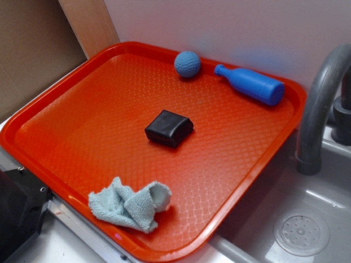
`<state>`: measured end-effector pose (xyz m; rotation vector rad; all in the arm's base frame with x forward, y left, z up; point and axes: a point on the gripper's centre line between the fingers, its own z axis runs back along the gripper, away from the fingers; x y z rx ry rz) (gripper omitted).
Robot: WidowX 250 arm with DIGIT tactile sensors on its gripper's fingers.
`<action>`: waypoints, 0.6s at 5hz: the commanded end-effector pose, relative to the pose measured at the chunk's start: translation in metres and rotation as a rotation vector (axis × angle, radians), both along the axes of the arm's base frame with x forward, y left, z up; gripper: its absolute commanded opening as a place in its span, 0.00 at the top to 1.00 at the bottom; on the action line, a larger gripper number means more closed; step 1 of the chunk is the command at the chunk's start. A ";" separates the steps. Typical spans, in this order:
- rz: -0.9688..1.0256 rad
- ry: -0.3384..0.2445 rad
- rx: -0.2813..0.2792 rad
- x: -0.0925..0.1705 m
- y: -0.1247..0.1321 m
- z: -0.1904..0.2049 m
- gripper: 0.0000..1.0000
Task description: Grab the blue ball.
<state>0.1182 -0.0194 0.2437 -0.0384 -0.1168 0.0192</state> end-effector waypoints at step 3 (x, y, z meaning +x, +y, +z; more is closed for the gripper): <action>0.011 -0.078 -0.004 0.091 0.045 -0.062 0.00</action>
